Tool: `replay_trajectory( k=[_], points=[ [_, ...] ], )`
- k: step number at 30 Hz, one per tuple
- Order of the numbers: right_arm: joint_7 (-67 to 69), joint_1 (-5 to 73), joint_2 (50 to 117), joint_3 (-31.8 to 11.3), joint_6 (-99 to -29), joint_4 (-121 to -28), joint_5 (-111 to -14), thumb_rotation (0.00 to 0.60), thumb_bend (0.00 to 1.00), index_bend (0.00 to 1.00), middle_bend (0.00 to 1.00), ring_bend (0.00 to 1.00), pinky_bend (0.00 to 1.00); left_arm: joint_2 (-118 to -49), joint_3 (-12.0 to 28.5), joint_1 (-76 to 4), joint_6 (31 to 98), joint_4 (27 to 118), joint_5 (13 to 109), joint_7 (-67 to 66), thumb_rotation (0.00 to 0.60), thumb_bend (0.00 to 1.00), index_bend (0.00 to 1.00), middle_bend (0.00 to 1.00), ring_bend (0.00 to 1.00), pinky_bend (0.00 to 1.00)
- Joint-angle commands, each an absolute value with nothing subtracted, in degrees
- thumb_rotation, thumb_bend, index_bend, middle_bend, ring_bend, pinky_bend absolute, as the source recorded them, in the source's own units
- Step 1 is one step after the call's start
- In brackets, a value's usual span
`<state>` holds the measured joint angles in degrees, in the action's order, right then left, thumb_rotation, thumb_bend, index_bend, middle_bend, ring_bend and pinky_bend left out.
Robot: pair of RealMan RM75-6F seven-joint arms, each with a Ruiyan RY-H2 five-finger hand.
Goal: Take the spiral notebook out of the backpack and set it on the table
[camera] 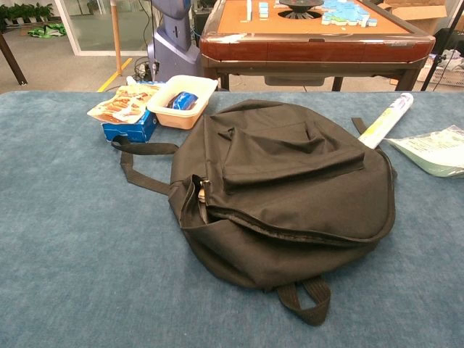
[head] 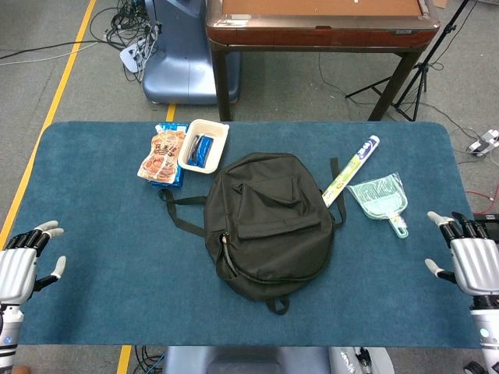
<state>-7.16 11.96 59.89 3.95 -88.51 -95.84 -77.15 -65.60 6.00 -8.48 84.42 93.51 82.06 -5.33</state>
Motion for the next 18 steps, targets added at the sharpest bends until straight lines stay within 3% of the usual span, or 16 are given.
replay_trajectory(
  k=[1, 18],
  points=[
    [-6.24, 10.46, 60.27, 3.68, -89.33, -95.92, -77.60, 0.600, 0.16, 0.21, 0.27, 0.13, 0.23, -66.02, 5.74, -8.53, 84.36, 93.33, 82.37, -5.42, 0.600, 0.35, 0.29, 0.23, 0.25, 0.23],
    [-6.22, 7.23, 60.02, 2.74, -89.12, -98.29, -83.28, 0.600, 0.16, 0.22, 0.27, 0.14, 0.23, -66.36, 4.61, -7.85, 85.23, 91.78, 83.99, -4.08, 0.600, 0.35, 0.29, 0.23, 0.25, 0.23]
  ],
)
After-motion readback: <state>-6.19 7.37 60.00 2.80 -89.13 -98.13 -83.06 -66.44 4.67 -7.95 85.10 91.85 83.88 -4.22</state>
